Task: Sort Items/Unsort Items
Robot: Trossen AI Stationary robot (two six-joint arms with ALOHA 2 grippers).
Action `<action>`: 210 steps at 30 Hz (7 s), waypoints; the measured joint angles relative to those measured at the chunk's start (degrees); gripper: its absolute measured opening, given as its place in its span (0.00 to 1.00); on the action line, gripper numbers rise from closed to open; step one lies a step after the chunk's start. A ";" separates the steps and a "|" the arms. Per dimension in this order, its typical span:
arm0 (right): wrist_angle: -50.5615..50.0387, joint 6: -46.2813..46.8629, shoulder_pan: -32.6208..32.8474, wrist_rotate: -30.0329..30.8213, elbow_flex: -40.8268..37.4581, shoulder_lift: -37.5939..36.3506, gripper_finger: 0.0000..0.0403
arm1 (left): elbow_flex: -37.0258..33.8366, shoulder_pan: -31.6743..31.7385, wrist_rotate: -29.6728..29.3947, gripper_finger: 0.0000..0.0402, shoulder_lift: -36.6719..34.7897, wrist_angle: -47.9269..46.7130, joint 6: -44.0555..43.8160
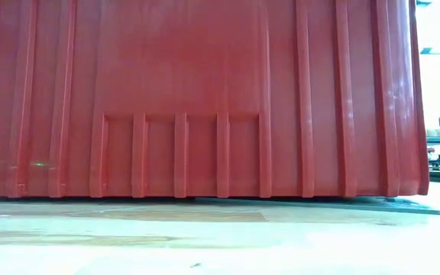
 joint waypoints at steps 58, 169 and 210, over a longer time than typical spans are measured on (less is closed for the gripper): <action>25.65 -21.16 13.26 2.46 -0.07 3.82 0.00 | -0.18 2.95 12.59 0.48 5.49 9.41 -4.05; -11.67 -64.27 -11.39 47.55 -0.07 25.50 0.53 | -0.16 8.05 -19.26 0.00 -1.78 18.60 -39.15; -13.77 -60.44 -9.60 47.28 -0.11 24.73 0.00 | -0.18 7.18 -25.44 0.52 -4.20 4.60 -2.41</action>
